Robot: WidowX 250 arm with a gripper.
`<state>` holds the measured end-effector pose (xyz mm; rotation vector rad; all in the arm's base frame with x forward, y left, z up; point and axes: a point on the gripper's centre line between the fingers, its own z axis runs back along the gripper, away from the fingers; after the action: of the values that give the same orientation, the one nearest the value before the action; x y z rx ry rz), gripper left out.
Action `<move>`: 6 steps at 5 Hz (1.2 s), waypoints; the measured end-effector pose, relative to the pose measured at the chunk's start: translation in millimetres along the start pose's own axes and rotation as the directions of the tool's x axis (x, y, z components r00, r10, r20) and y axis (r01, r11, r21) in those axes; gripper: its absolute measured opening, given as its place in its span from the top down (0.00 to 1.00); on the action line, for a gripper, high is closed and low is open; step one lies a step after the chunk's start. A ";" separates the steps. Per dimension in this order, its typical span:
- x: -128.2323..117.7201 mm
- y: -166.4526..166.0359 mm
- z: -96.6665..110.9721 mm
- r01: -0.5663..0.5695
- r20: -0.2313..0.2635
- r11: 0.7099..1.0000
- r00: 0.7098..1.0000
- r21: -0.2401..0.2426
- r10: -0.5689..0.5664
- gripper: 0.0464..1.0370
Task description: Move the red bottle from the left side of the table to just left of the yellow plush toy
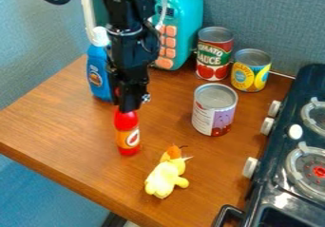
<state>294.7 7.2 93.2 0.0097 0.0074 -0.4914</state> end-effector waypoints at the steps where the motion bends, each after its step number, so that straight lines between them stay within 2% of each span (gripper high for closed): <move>1: 1.7 -3.1 -0.9 0.000 -0.003 0.999 1.000 -0.037 0.000 0.65; 2: 1.2 -5.6 -5.2 0.009 -0.017 0.998 1.000 -0.062 -0.010 0.33; 3: -5.4 -1.8 10.5 -0.018 0.032 0.998 0.999 -0.065 0.020 0.06; 4: -16.6 1.6 43.9 -0.055 0.118 0.998 0.991 -0.017 0.057 0.03; 5: -33.5 8.5 72.0 -0.123 0.169 0.992 0.978 -0.005 0.122 0.04; 6: -40.2 36.1 91.0 -0.227 0.204 0.974 0.954 0.012 0.219 0.04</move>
<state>276.7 57.0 184.8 -0.0051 -0.1997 -0.2642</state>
